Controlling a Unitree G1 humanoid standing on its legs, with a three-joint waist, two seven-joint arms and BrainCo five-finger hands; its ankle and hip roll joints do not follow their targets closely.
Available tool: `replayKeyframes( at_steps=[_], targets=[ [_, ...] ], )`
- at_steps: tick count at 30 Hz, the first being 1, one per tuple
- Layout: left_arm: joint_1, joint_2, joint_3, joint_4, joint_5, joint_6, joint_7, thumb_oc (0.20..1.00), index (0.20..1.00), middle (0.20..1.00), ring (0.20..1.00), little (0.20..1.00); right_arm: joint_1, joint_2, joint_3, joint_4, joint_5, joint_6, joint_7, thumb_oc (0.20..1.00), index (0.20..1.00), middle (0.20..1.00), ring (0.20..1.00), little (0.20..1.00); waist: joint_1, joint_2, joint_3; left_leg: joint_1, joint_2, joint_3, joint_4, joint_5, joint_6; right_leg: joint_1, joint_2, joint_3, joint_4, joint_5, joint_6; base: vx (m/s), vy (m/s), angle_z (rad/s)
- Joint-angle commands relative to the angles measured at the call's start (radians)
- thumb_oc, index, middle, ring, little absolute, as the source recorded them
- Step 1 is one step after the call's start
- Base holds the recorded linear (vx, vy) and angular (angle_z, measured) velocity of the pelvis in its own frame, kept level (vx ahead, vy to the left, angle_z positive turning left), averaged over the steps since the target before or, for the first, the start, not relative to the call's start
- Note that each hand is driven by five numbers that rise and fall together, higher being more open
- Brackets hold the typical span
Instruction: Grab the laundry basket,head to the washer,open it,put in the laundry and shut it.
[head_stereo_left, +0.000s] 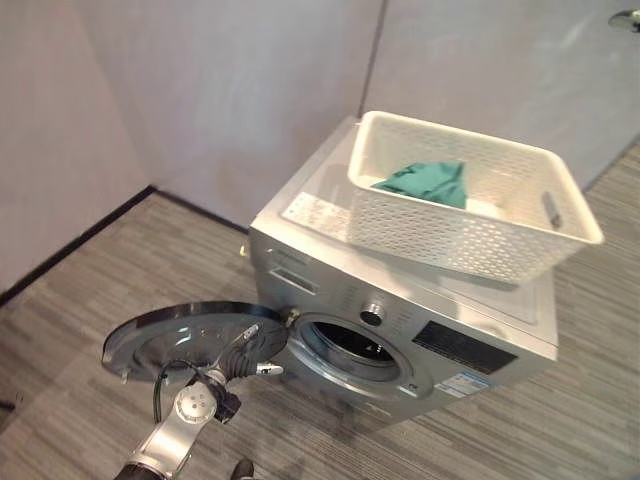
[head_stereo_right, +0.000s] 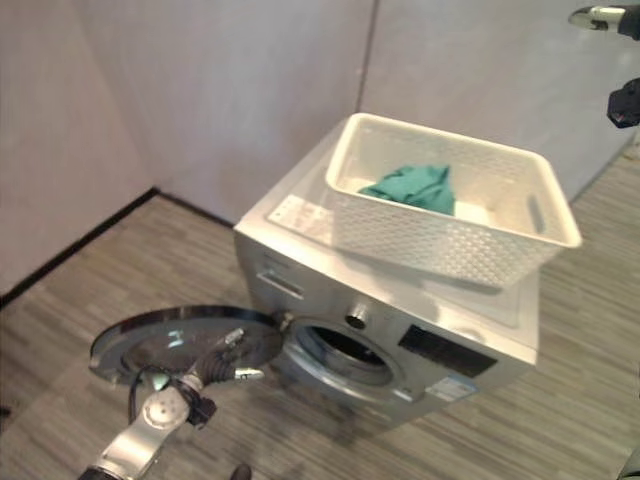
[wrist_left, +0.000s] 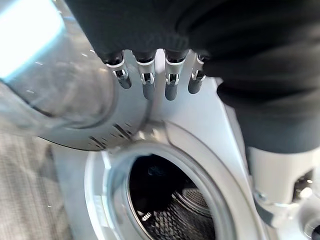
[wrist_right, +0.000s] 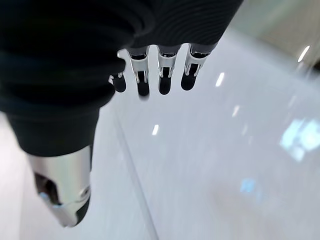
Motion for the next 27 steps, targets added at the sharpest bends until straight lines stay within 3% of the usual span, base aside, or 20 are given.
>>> replayKeyframes(
  at_steps=[1, 4, 10, 14, 20, 24, 27],
  targets=[
    [-0.064, 0.078, 0.02, -0.04, -0.047, -0.042, -0.02, 1.0, 1.0, 1.0, 1.0, 1.0, -0.229, -0.02, 0.107, 0.105, 0.055, 0.03, 0.111, 1.0, 1.0, 1.0, 1.0, 1.0, 0.034, -0.049, 0.064, -0.01, -0.025, -0.017, -0.04, -0.008, 0.068, 0.091, -0.048, -0.059, 0.094, -0.004, 0.024, 0.02, 0.017, 0.39],
    [-0.065, 0.106, 0.02, -0.05, -0.06, -0.034, -0.044, 1.0, 1.0, 1.0, 1.0, 1.0, -0.354, 0.032, 0.274, 0.263, 0.08, 0.06, 0.224, 1.0, 1.0, 1.0, 1.0, 1.0, 0.055, -0.072, 0.079, -0.047, -0.033, -0.04, -0.039, 0.002, 0.066, 0.082, -0.042, -0.087, 0.078, 0.006, 0.025, 0.02, 0.012, 0.32],
    [-0.069, 0.127, 0.027, -0.043, -0.056, -0.034, -0.06, 1.0, 1.0, 1.0, 1.0, 1.0, -0.428, 0.011, 0.412, 0.29, 0.092, 0.075, 0.317, 1.0, 1.0, 1.0, 1.0, 1.0, 0.07, -0.098, 0.097, -0.08, -0.031, -0.062, -0.041, -0.009, 0.056, 0.079, -0.026, -0.101, 0.07, -0.009, 0.03, 0.06, -0.029, 0.16],
    [-0.059, 0.125, 0.029, -0.039, -0.042, -0.036, -0.085, 1.0, 1.0, 1.0, 1.0, 1.0, -0.459, -0.136, 0.547, 0.117, 0.109, 0.071, 0.393, 1.0, 1.0, 1.0, 1.0, 1.0, 0.061, -0.111, 0.111, -0.109, -0.044, -0.08, -0.034, -0.007, 0.05, 0.074, -0.025, -0.124, 0.061, -0.004, 0.029, 0.01, 0.007, 0.16],
    [-0.057, 0.114, 0.034, -0.025, -0.024, -0.04, -0.099, 1.0, 1.0, 1.0, 1.0, 1.0, -0.453, -0.304, 0.632, -0.086, 0.167, 0.059, 0.467, 1.0, 1.0, 1.0, 1.0, 1.0, 0.035, -0.12, 0.113, -0.102, -0.04, -0.076, -0.033, -0.014, 0.051, 0.063, -0.03, -0.116, 0.069, 0.013, 0.034, 0.01, 0.002, 0.06],
    [-0.055, 0.083, 0.038, -0.016, -0.025, -0.042, -0.101, 1.0, 1.0, 1.0, 1.0, 1.0, -0.42, -0.38, 0.617, -0.134, 0.198, 0.043, 0.488, 1.0, 1.0, 1.0, 1.0, 1.0, 0.014, -0.109, 0.109, -0.088, -0.038, -0.068, -0.037, -0.018, 0.051, 0.06, -0.036, -0.11, 0.077, 0.019, 0.036, 0.0, 0.013, -0.05],
    [-0.056, 0.065, 0.036, 0.001, -0.025, -0.041, -0.098, 1.0, 1.0, 1.0, 1.0, 1.0, -0.345, -0.427, 0.538, -0.163, 0.213, 0.037, 0.499, 1.0, 1.0, 1.0, 1.0, 1.0, -0.004, -0.101, 0.098, -0.07, -0.032, -0.059, -0.042, -0.023, 0.051, 0.061, -0.037, -0.1, 0.08, 0.025, 0.04, 0.01, 0.0, -0.05]
  ],
)
